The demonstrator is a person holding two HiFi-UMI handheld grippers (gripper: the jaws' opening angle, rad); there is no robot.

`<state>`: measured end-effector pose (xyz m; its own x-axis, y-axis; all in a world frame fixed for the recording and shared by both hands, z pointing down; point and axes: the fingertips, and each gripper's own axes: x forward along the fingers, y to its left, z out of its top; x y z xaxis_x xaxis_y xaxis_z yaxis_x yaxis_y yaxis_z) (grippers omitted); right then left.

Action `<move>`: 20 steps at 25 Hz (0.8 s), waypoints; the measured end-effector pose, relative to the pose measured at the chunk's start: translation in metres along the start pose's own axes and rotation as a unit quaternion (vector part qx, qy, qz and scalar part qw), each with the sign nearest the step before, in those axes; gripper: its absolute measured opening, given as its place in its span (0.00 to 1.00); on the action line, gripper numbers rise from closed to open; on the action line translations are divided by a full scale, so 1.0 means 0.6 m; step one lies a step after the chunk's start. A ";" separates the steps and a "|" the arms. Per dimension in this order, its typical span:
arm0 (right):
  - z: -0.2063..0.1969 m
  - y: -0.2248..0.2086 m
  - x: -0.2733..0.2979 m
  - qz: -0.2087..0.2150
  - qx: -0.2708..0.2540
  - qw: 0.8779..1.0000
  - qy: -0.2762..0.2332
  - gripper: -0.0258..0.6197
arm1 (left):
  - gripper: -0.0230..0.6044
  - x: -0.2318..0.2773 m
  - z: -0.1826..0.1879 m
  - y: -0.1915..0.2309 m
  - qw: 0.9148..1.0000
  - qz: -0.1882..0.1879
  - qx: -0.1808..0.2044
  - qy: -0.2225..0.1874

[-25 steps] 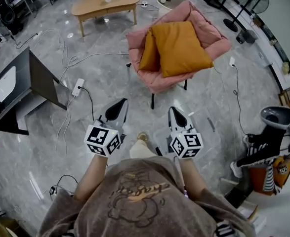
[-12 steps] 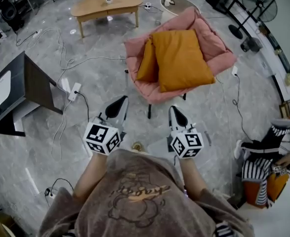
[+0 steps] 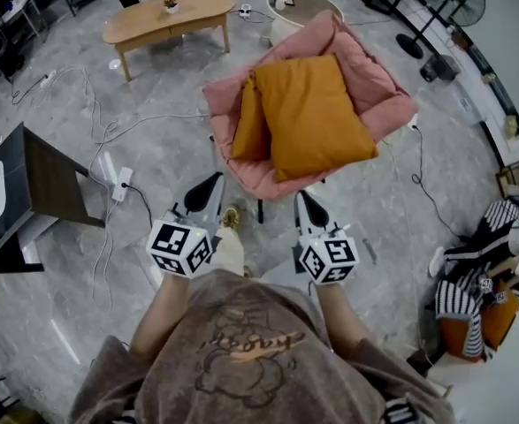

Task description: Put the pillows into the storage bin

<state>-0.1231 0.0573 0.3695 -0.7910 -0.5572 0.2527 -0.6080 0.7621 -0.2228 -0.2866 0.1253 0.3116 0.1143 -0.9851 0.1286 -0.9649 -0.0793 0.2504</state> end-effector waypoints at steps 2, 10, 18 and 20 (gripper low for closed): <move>0.008 -0.021 0.028 -0.007 0.001 1.000 -0.002 0.04 | 0.04 0.043 0.001 0.014 1.000 -0.011 0.001 0.002; 0.056 -0.091 0.152 -0.041 0.010 0.999 -0.007 0.04 | 0.04 0.210 0.036 0.081 0.998 -0.056 0.000 0.018; 0.106 -0.177 0.215 -0.085 0.025 0.996 -0.020 0.04 | 0.04 0.343 0.060 0.104 0.995 -0.097 0.000 0.038; 0.115 -0.194 0.224 -0.093 0.023 0.995 -0.022 0.04 | 0.04 0.366 0.059 0.107 0.994 -0.104 0.001 0.044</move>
<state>-0.1634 -0.1289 0.3643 -0.6657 -0.7019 0.2533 -0.7462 0.6288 -0.2185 -0.3319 -0.1017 0.3221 0.3314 -0.9302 0.1578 -0.9188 -0.2802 0.2779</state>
